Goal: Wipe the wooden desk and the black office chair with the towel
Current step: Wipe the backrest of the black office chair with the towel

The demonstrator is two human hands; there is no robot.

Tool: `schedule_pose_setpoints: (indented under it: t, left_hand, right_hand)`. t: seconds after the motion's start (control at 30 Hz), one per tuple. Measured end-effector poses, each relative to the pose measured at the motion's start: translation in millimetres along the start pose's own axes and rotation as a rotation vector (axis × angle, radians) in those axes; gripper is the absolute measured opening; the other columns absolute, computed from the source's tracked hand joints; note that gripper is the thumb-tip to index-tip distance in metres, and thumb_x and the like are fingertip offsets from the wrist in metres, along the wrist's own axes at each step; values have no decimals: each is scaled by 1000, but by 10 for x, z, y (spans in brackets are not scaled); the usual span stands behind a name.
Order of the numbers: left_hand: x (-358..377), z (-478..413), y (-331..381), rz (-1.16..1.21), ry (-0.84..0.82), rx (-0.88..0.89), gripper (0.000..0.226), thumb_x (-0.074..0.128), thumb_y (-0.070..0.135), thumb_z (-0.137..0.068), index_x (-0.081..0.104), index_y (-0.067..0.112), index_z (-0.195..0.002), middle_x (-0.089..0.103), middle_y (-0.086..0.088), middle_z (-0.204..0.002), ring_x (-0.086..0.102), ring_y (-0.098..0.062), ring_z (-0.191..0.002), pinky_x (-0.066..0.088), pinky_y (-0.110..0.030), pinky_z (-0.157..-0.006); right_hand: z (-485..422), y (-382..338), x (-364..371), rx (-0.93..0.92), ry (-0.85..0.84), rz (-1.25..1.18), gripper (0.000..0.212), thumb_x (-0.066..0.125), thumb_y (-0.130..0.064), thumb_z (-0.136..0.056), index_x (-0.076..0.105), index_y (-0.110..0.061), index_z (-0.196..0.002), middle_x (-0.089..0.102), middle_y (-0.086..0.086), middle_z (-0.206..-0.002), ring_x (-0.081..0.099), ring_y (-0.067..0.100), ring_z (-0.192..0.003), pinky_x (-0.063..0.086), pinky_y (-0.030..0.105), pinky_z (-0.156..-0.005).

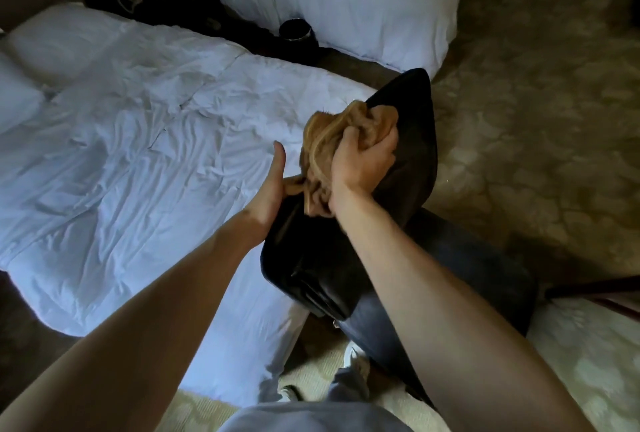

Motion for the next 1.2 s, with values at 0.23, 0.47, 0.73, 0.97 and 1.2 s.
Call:
schedule_pose_setpoints:
  t: [0.23,0.47,0.73,0.97,1.2]
  left_hand:
    - [-51,-310,342,-316,264,86,102,1,85,-90,82,24,-88,79,0,-91,69,-13,-104,38,-38,-116]
    - [172,-544,473,-176,185,142,95,8,84,-93,73,15,-103,74,3,-75,70,-7,-67,54,-20,-66]
    - [211,-435,498,320,-20,306,95,6,59,-106,49,23,-30,41,9,-34,45,-3,-34,45,-15,-50]
    - [176,-299,374,25,60,134,118,-5,85,-88,70,-1,-119,75,-23,-90,74,-37,-84,60,-34,-66]
    - [101,-297,337,12,90,99,110,3,89,-87,72,13,-128,72,-12,-127,64,-30,-125,37,-51,-117]
  right_hand:
    - [-217,-71,61,66,-80,71,86,72,-37,-91,22,-30,-161,43,14,-148,52,36,-129,48,51,-107]
    - [-220,-85,-158,168,-121,-82,75,72,-29,-91,33,-28,-156,52,10,-143,60,29,-121,48,34,-92]
    - [563,113,-46,-12,-131,-30,83,73,-30,-85,30,-27,-156,49,6,-132,56,27,-120,50,47,-106]
    - [-148,-184,16,25,-71,38,79,70,-23,-92,29,-25,-159,45,14,-139,49,36,-128,39,38,-111]
    - [-1102,-525,118,103,-74,145,77,69,-32,-94,29,-21,-159,40,19,-153,40,39,-138,33,44,-116]
Point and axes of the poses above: each hand's wrist, its own z-axis away from the middle knuckle, its own x-axis out of the palm, y = z × x, the point moved 5 cm from there along -z, towards the middle knuckle
